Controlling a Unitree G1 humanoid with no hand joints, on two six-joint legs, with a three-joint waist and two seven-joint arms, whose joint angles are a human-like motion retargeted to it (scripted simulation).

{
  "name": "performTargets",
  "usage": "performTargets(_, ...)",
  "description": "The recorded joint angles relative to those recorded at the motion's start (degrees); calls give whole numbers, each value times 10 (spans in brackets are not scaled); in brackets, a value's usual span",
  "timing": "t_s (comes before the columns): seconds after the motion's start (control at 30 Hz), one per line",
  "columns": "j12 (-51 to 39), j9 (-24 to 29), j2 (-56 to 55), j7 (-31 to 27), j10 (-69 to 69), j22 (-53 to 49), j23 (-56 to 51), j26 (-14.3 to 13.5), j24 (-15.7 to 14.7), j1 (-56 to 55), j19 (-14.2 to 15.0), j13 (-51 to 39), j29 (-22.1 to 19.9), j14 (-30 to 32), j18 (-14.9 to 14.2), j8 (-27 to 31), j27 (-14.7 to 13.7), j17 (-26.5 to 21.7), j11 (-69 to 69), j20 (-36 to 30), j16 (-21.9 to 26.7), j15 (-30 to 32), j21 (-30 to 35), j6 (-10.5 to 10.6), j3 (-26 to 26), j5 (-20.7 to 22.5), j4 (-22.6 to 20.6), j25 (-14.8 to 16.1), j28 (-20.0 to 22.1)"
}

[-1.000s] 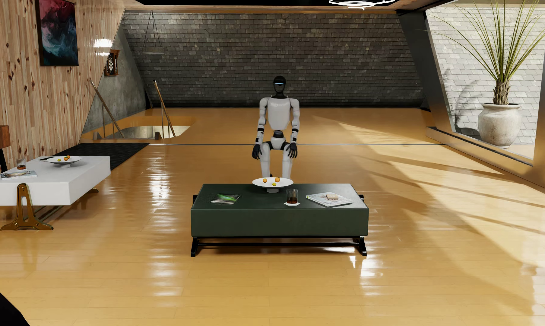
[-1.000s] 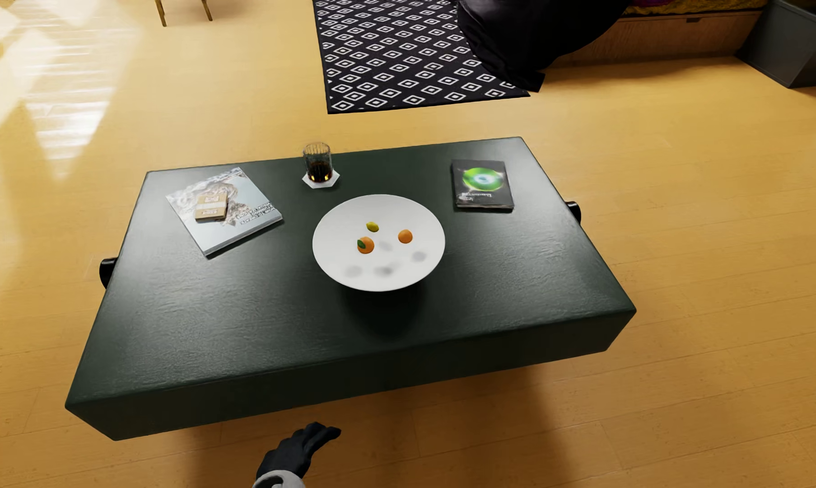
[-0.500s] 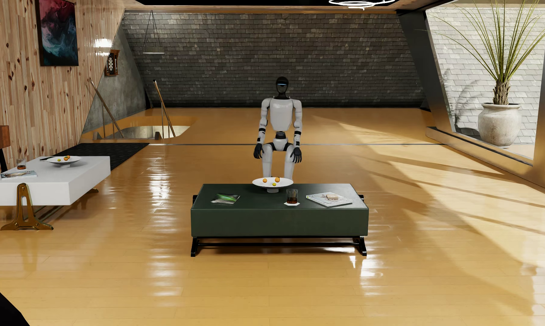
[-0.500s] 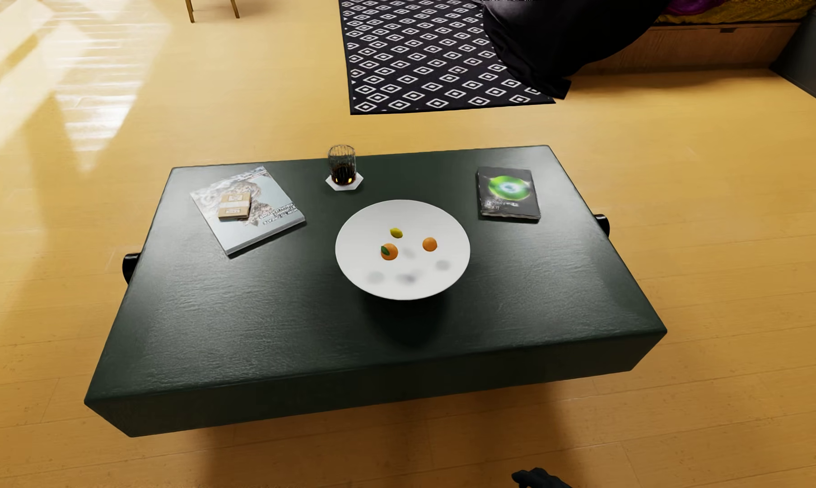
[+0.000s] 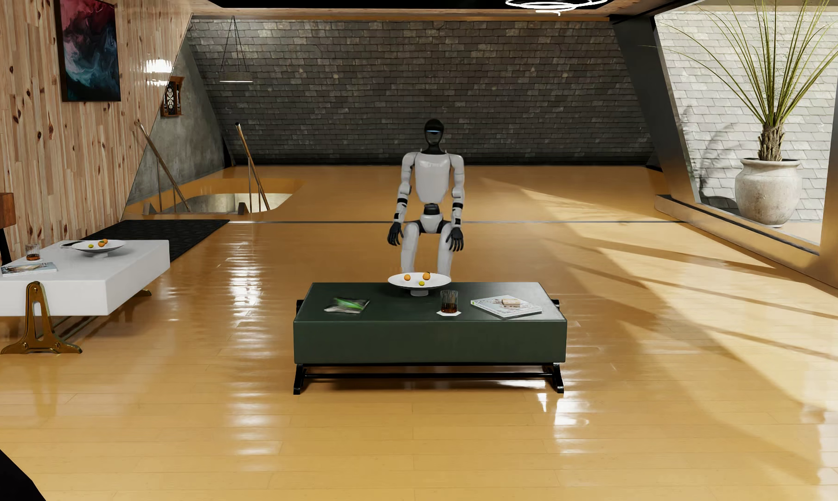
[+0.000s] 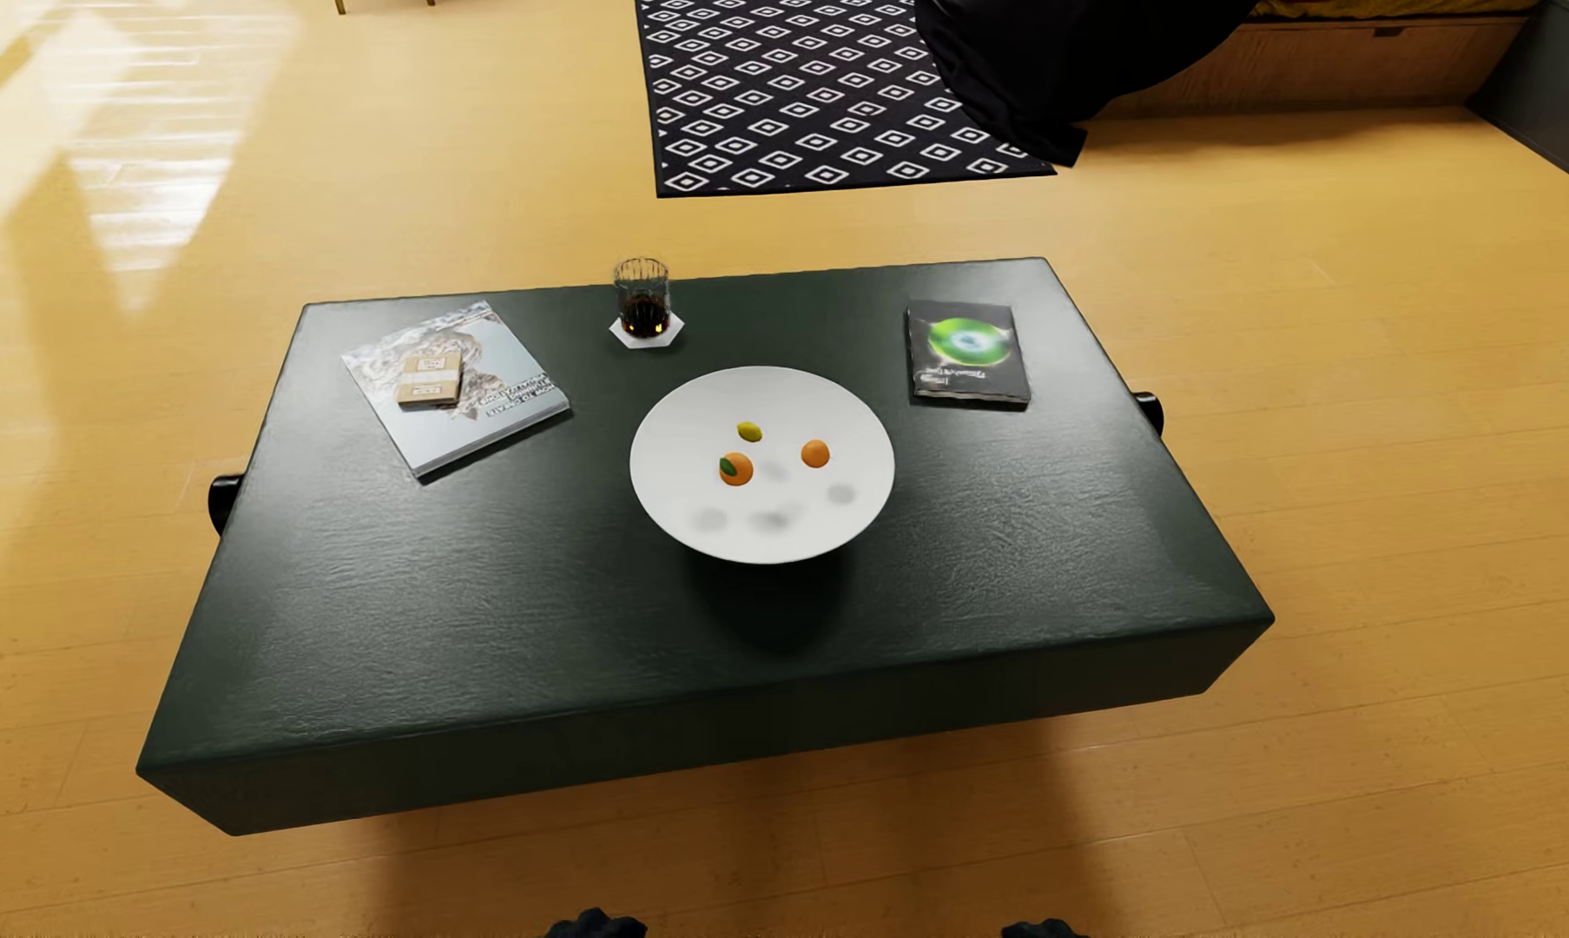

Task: Walk to the dark coffeetable

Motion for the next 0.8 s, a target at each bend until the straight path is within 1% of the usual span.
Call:
performTargets(0.07,-11,0,5,-5,-10,-4,0,-3,1,2,-33,0,1,5,-2,-32,2,2,-70,-2,0,-31,0,-1,-3,-17,2,0,1)
performTargets(0.1,-15,0,3,-9,-14,-6,1,-4,0,3,-41,0,0,7,-4,-32,3,3,-101,-3,-1,-38,-1,-1,-5,-16,3,-1,1)
performTargets(0.17,-23,2,-12,-13,-16,-9,2,-5,-1,2,-38,-3,-1,9,-7,-8,4,3,-135,-5,-2,-52,-3,1,-8,-6,4,-2,1)
performTargets(0.27,-31,7,-44,-19,-16,-10,-8,-5,-3,-1,-22,0,-2,11,-13,70,5,0,-141,-10,-8,-39,-7,2,-11,23,5,-5,1)
performTargets(0.3,-29,8,-45,-23,-17,-10,-6,-7,-3,-1,-22,-2,-3,12,-16,84,5,0,-142,-13,-7,-37,-9,2,-12,29,5,-4,1)
performTargets(0.33,-29,8,-39,-28,-19,-9,-6,-7,-3,0,-29,0,-4,14,-18,81,4,0,-152,-16,-7,-40,-11,3,-11,31,6,-3,0)
performTargets(0.43,-18,6,-1,-38,-28,-5,4,-1,-9,7,-67,-2,-2,19,-27,52,5,5,-220,-11,-5,-28,-8,6,-10,38,18,-4,6)
performTargets(0.5,0,5,14,-35,-29,-5,17,7,-13,10,-73,-13,4,19,-34,55,8,9,-251,-2,-6,-16,1,12,-10,53,32,-11,23)
performTargets(0.53,11,5,19,-33,-29,-6,21,18,-10,11,-76,-16,5,18,-38,58,4,7,-261,0,-7,-12,0,16,-10,60,40,-12,42)
performTargets(0.6,21,4,26,-31,-29,-2,24,56,0,11,-83,-24,-4,18,-46,61,-1,12,-275,-8,-16,-7,-5,22,-12,73,53,-11,83)
performTargets(0.63,22,3,28,-32,-28,5,23,67,3,10,-86,-24,-9,18,-50,61,-3,14,-280,-14,-19,-5,-10,24,-14,78,58,-9,93)
performTargets(0.67,20,2,27,-34,-25,13,21,73,4,6,-89,-23,-13,19,-53,59,-5,16,-281,-21,-20,-3,-15,27,-16,82,62,-6,93)
performTargets(0.73,10,1,22,-41,-13,20,22,71,0,-5,-94,-19,-17,20,-59,52,-6,19,-279,-30,-21,-3,-24,32,-19,88,66,-1,86)
performTargets(0.8,1,0,17,-48,1,7,31,57,-10,-17,-98,-16,-16,22,-64,41,-5,18,-275,-33,-17,-2,-25,37,-20,90,67,-3,83)
